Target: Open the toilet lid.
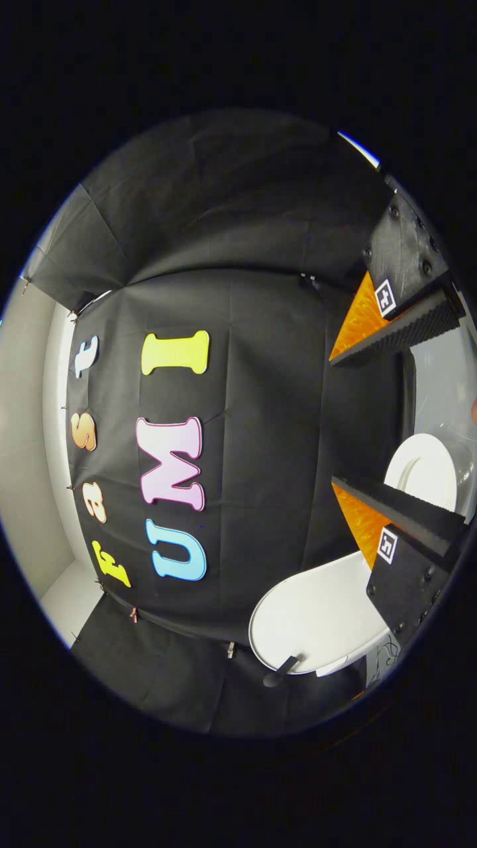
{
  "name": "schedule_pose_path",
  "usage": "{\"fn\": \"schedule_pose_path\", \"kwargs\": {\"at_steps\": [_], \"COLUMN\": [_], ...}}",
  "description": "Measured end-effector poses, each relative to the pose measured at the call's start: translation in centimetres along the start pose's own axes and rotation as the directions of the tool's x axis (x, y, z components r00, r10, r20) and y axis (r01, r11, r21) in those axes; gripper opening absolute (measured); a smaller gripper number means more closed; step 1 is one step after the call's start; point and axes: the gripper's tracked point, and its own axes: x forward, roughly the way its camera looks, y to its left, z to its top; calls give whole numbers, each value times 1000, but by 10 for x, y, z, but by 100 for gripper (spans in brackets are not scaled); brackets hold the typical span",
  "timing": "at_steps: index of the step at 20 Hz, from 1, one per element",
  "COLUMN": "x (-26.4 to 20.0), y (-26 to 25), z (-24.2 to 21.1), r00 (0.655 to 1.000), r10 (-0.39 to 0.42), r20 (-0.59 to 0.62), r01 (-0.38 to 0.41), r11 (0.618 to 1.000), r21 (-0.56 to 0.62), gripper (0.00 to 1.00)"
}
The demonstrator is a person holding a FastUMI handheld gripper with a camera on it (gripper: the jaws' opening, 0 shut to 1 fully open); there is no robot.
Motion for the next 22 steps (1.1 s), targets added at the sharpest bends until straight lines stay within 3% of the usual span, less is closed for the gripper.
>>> {"fn": "schedule_pose_path", "kwargs": {"at_steps": [5, 22], "x": [1, 9], "y": [-9, -12], "z": [-3, -7], "r00": [999, 999], "r10": [-33, -43], "r20": [-9, -8], "r01": [33, 42], "r11": [999, 998], "r21": [-32, -50], "gripper": [99, 99]}}
